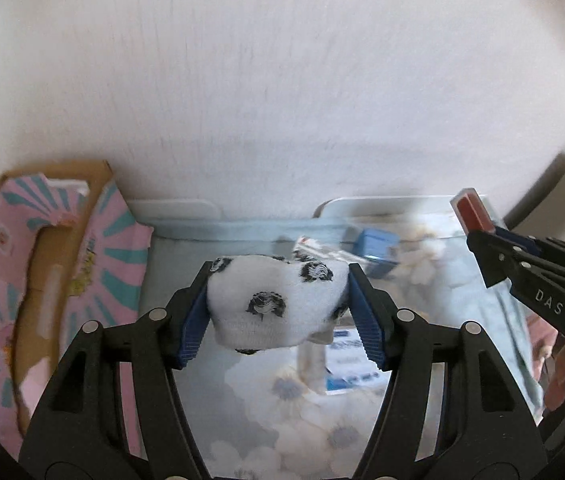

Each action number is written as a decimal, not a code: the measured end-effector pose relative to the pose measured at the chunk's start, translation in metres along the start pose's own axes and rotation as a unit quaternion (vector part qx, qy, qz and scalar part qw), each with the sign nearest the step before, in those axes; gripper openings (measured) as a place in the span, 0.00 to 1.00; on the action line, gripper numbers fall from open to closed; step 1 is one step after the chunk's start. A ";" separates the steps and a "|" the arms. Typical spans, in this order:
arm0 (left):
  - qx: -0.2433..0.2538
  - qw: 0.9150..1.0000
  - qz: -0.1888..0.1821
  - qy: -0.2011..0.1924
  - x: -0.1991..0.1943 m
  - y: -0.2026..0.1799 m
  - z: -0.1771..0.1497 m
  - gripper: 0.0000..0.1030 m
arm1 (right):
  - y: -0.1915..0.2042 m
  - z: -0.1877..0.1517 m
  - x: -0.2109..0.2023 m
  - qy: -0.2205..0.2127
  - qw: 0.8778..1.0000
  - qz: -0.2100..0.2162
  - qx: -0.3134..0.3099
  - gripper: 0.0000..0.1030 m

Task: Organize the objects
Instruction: 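Grasp the white panda sock with left tool while right tool grasps red lipstick, then carry the sock and lipstick with both tools over the cardboard box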

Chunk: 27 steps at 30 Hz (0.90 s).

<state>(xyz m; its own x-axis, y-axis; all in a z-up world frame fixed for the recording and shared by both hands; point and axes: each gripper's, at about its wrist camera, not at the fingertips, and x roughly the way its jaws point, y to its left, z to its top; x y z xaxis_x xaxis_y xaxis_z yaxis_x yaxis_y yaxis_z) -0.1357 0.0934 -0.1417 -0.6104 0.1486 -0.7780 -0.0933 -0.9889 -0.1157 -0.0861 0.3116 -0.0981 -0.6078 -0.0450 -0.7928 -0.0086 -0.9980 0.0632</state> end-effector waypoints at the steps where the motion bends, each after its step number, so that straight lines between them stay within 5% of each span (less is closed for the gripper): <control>1: 0.002 1.000 -0.001 -0.003 -0.011 0.002 0.003 0.59 | 0.002 0.002 -0.008 -0.003 1.000 0.000 0.000 0.18; 11: 0.011 0.999 0.003 -0.038 -0.103 0.004 0.013 0.59 | 0.039 0.005 -0.075 -0.025 1.000 -0.008 0.016 0.18; 27: -0.002 0.997 0.011 -0.070 -0.155 0.035 -0.002 0.59 | 0.078 -0.004 -0.100 -0.045 0.999 0.008 -0.005 0.18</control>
<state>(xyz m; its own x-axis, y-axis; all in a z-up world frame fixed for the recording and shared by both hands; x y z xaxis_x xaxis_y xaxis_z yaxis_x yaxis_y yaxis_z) -0.0425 0.0358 -0.0263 -0.7161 0.1260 -0.6866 -0.0767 -0.9918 -0.1020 -0.0232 0.2377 -0.0164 -0.6773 -0.0561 -0.7336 0.0083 -0.9976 0.0686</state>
